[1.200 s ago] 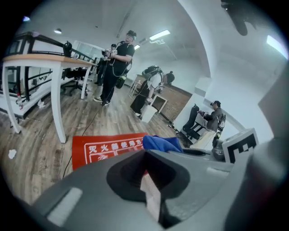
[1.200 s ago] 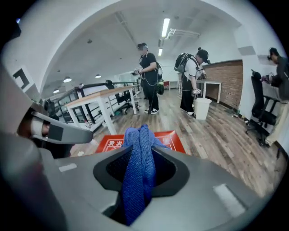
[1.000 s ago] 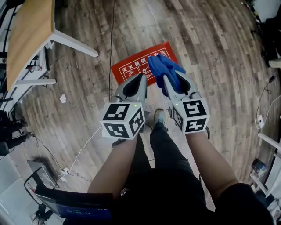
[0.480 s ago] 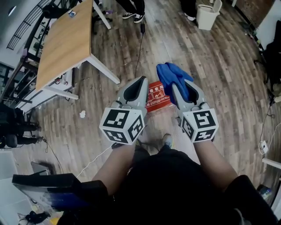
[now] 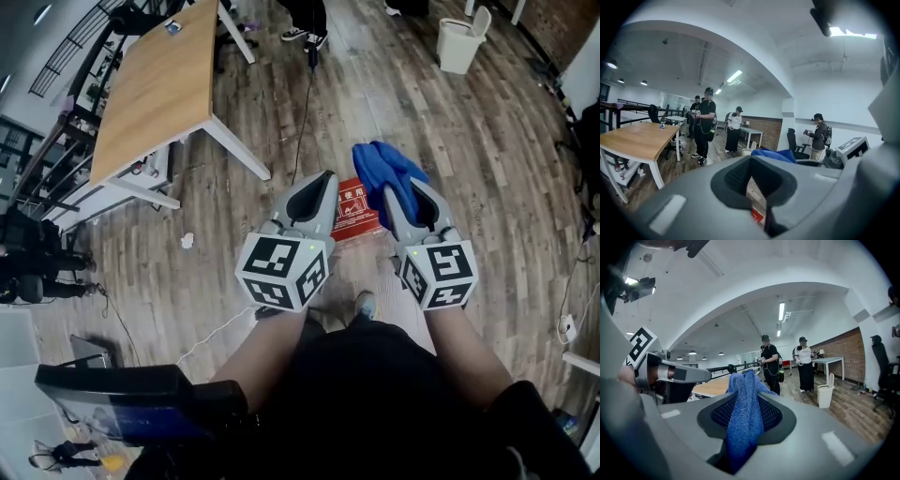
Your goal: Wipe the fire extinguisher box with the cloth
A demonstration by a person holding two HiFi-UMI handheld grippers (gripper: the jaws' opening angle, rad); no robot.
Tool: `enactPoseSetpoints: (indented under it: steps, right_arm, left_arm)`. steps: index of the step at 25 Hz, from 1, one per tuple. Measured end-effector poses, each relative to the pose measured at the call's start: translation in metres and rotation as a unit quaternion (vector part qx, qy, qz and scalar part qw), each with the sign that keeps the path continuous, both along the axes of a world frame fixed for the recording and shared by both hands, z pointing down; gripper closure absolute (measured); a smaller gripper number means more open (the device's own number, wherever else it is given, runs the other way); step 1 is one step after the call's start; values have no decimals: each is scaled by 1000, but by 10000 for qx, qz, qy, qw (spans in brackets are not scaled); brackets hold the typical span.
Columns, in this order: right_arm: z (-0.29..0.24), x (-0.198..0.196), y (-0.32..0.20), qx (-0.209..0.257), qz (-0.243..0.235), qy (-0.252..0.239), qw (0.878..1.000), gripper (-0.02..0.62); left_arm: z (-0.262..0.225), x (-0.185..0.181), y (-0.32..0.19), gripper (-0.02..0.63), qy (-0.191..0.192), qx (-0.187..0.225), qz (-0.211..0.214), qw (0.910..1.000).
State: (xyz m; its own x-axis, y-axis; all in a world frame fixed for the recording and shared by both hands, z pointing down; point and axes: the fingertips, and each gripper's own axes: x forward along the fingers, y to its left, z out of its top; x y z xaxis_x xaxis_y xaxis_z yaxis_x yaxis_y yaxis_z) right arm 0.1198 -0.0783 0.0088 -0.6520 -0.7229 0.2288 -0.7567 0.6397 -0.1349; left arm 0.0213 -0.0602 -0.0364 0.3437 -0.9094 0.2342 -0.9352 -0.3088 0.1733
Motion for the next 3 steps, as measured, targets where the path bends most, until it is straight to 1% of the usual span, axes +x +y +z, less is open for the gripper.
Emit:
enactPoseSetpoints:
  steps: [3]
  right_arm:
    - [0, 10, -6, 21, 39, 65, 10000, 472]
  left_arm:
    - [3, 5, -7, 606, 65, 14, 11, 10000]
